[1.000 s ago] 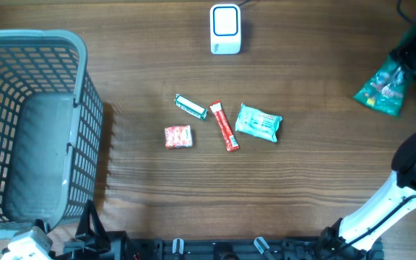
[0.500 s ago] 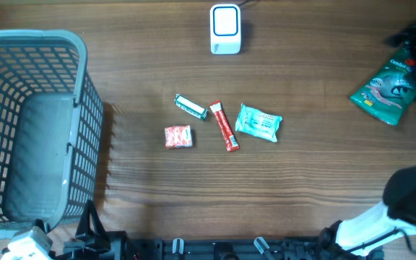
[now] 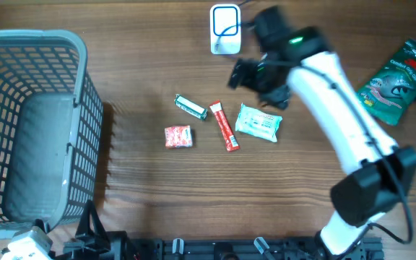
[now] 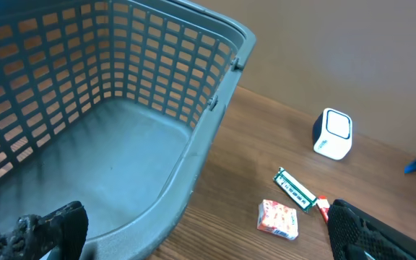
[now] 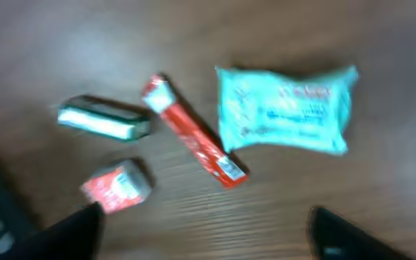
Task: Scan the item barcode
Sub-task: 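Reach the right gripper to the Zappy wipes pack and grasp it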
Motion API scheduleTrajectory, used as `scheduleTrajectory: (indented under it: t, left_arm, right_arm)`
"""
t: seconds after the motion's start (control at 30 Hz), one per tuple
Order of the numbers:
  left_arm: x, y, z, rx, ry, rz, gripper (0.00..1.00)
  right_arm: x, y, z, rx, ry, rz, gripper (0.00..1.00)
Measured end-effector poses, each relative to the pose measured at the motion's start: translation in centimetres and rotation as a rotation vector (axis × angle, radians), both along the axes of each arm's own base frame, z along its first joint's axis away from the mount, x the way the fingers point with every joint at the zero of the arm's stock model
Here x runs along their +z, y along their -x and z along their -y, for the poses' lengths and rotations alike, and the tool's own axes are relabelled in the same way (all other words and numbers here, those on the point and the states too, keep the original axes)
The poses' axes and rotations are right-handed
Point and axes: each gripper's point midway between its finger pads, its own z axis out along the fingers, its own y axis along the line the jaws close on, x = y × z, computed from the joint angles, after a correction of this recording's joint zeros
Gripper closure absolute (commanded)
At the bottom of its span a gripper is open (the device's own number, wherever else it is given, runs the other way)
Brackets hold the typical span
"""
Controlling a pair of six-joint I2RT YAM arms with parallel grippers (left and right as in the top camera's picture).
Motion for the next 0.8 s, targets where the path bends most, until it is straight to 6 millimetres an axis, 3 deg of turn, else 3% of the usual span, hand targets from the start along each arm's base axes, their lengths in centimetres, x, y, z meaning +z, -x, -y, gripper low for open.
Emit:
scheduleTrajectory:
  t: [0.2,0.3,0.4,0.67,0.8]
  left_arm:
    - [0.0,0.0,0.0,0.000,0.000,0.000,0.00]
    - [0.0,0.0,0.0,0.000,0.000,0.000,0.00]
    - [0.0,0.0,0.0,0.000,0.000,0.000,0.00]
    - [0.0,0.0,0.0,0.000,0.000,0.000,0.00]
    - [0.0,0.0,0.0,0.000,0.000,0.000,0.00]
  right_arm:
    - [-4.9,-1.1,-0.5,-0.156,0.206,0.018,0.27]
    - [-7.1,-1.2,-0.2,-0.179,0.261,-0.007,0.16]
    - [-8.5,-2.0,-0.6,-0.179,0.260,-0.001,0.15]
    - [-11.5,-2.0,-0.8,-0.162,0.300,-0.040,0.23]
    - [-14.3,-1.5,-0.3,-0.133,0.355,-0.098,0.34]
